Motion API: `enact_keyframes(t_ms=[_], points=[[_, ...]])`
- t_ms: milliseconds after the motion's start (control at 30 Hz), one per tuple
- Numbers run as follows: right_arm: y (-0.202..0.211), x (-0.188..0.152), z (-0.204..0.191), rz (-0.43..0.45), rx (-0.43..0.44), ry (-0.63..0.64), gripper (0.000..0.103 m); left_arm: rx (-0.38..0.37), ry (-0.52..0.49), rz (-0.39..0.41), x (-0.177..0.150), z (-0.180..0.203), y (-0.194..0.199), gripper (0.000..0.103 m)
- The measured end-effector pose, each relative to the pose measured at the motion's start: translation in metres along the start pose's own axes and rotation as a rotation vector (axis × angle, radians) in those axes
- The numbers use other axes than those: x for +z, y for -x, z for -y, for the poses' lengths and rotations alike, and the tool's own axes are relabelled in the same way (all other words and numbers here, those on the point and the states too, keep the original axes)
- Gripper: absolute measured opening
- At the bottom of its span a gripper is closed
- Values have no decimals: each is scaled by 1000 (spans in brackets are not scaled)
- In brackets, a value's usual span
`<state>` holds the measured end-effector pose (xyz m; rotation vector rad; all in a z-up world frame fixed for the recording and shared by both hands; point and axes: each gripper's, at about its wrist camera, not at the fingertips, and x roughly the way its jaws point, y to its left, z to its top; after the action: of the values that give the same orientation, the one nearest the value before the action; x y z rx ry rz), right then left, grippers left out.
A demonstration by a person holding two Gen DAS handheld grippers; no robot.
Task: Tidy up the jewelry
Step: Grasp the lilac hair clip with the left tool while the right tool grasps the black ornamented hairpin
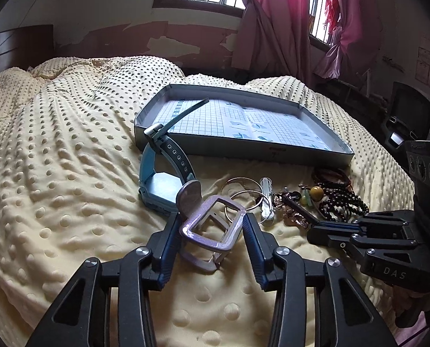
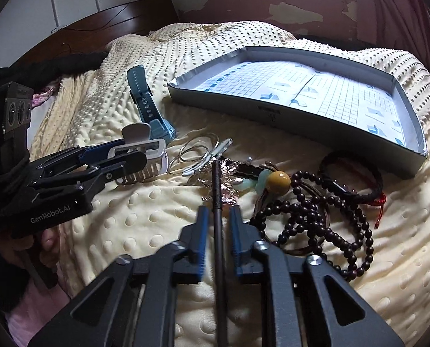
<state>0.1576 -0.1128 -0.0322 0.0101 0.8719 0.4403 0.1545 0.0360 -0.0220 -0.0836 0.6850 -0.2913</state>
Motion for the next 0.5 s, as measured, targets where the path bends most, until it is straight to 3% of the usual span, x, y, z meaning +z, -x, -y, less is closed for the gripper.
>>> enact_keyframes(t_ms=[133, 167, 300, 500], points=[[7, -9, 2, 34, 21, -43, 5, 5, 1, 12, -7, 5, 9, 34], [10, -11, 2, 47, 33, -58, 5, 15, 1, 16, -9, 6, 12, 11], [23, -22, 5, 99, 87, -120, 5, -47, 24, 3, -17, 10, 21, 8], [35, -37, 9, 134, 112, -168, 5, -40, -7, 6, -27, 23, 26, 5]])
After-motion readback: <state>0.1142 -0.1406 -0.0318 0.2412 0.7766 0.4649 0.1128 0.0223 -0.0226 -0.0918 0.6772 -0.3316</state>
